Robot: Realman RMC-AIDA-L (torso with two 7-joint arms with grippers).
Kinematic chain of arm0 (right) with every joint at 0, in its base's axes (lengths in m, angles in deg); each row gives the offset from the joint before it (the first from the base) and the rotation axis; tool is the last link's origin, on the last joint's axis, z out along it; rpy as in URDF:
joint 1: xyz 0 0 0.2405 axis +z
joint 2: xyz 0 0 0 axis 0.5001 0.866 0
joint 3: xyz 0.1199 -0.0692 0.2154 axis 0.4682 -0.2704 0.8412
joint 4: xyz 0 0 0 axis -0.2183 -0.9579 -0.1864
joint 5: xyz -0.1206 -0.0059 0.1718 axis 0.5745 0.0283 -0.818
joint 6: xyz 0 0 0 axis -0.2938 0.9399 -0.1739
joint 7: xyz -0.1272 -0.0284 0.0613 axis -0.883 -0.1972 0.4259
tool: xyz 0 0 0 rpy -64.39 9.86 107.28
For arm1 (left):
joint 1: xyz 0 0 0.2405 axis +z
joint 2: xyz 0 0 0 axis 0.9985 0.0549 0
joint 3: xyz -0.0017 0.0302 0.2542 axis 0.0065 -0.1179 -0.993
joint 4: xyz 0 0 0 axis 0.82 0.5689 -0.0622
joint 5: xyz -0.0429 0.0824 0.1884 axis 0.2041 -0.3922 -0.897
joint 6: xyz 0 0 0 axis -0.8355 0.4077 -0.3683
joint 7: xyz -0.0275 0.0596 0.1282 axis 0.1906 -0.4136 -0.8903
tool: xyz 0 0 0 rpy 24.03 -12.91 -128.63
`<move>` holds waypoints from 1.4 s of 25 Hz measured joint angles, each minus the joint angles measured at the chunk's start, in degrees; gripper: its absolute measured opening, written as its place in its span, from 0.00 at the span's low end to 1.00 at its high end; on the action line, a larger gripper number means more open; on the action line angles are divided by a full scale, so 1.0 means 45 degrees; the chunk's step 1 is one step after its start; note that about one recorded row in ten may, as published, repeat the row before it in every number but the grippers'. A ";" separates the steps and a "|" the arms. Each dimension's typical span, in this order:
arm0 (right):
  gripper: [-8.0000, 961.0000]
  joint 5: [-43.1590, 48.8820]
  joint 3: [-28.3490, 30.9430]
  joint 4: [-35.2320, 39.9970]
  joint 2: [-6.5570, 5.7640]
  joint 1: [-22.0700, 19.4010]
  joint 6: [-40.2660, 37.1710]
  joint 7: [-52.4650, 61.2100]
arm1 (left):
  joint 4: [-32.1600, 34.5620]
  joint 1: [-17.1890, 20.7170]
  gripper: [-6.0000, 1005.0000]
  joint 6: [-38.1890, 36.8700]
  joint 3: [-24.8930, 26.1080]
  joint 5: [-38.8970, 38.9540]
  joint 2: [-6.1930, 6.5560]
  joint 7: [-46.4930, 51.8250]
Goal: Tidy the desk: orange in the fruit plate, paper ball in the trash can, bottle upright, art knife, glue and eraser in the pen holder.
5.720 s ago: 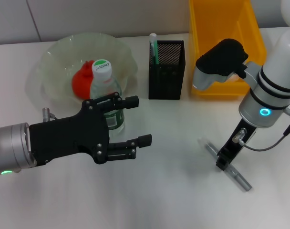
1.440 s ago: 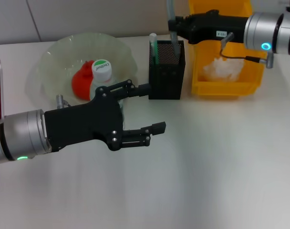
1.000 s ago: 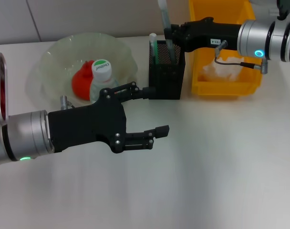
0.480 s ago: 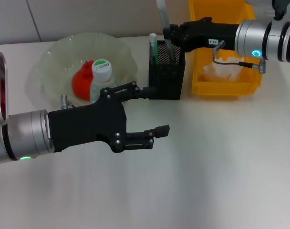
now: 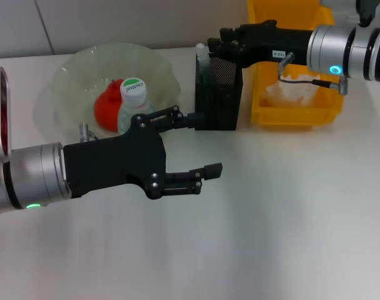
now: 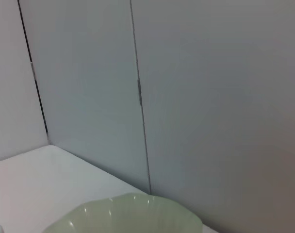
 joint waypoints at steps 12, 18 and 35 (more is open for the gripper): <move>0.75 0.0007 -0.0036 0.0782 0.0008 -0.0377 -0.0339 -0.0196 | 0.0000 0.0010 0.81 0.0339 0.0076 -0.0018 0.0065 0.0094; 0.84 0.0007 -0.0317 0.2224 0.0055 -0.1501 -0.1598 -0.0552 | 0.0000 0.0084 0.81 0.0736 0.0209 -0.0061 0.0120 0.0267; 0.86 0.0434 -0.1223 0.5432 0.0081 -0.4800 -0.6145 -0.0563 | 0.0386 0.0119 0.81 0.0276 0.0389 -0.0657 0.0754 0.1442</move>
